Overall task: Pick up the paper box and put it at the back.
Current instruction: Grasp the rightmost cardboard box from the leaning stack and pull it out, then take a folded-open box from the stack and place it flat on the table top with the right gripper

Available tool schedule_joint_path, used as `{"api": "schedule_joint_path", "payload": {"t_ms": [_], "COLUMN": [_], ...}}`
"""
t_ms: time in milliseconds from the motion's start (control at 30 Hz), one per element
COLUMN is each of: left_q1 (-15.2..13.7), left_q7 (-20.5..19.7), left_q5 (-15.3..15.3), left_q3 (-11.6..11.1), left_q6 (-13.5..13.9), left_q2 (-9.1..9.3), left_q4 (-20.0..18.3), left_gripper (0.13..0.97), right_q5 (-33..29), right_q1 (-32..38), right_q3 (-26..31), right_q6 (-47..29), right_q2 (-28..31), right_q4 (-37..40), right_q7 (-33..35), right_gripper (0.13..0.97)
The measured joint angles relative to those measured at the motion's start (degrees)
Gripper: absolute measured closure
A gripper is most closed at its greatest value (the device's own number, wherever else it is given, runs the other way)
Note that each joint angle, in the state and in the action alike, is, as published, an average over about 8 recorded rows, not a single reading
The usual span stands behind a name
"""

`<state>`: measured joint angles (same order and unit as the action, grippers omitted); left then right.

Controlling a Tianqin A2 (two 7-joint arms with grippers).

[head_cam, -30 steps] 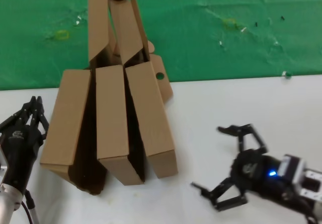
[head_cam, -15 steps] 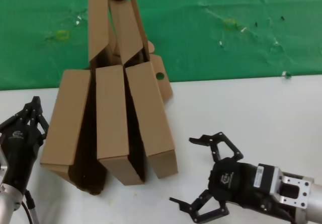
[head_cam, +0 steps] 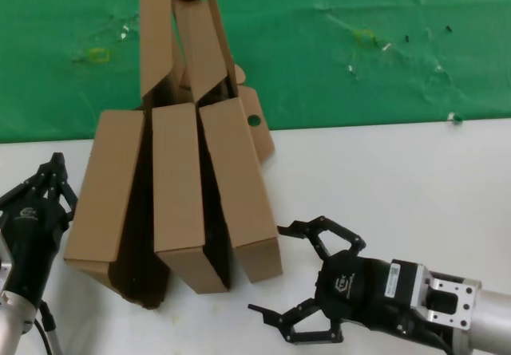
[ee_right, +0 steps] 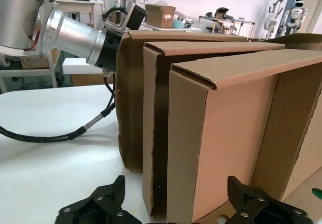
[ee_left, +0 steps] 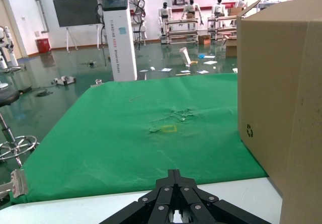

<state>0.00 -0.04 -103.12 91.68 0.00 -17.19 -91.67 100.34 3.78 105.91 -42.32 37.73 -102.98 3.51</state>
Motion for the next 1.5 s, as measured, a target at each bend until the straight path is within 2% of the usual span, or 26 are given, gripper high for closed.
{"api": "schedule_joint_path", "payload": {"t_ms": [167, 433, 567, 833, 1133, 1333, 1500], "left_q1": [0.0, 0.0, 0.0, 0.0, 0.0, 0.0, 0.0], "left_q7": [-0.03, 0.0, 0.0, 0.0, 0.01, 0.01, 0.01], "left_q5": [0.01, 0.02, 0.02, 0.02, 0.02, 0.01, 0.01], "left_q3": [0.0, 0.0, 0.0, 0.0, 0.0, 0.0, 0.0], "left_q6": [0.0, 0.0, 0.0, 0.0, 0.0, 0.0, 0.0], "left_q2": [0.0, 0.0, 0.0, 0.0, 0.0, 0.0, 0.0], "left_q4": [0.0, 0.0, 0.0, 0.0, 0.0, 0.0, 0.0], "left_gripper": [0.954, 0.954, 0.954, 0.954, 0.954, 0.954, 0.954], "right_q5": [-0.24, -0.67, -0.89, -0.98, -0.69, -0.89, -3.02], "right_q1": [0.69, 1.88, 2.23, 2.46, 2.1, 1.72, 0.96], "right_q3": [0.64, 1.76, 2.18, 2.4, 2.21, 1.94, 0.84], "right_q6": [0.12, 0.06, 0.12, 0.27, 0.51, 0.98, 2.74], "right_q2": [0.29, 0.44, 0.55, 1.01, 1.39, 1.98, 4.18], "right_q4": [0.27, 0.81, 0.99, 1.09, 0.68, -0.24, -3.8], "right_q7": [-0.46, -1.0, -1.28, -1.53, -1.04, -1.23, -4.63], "right_gripper": [0.356, 0.571, 0.571, 0.767, 0.891, 0.924, 0.943]}}
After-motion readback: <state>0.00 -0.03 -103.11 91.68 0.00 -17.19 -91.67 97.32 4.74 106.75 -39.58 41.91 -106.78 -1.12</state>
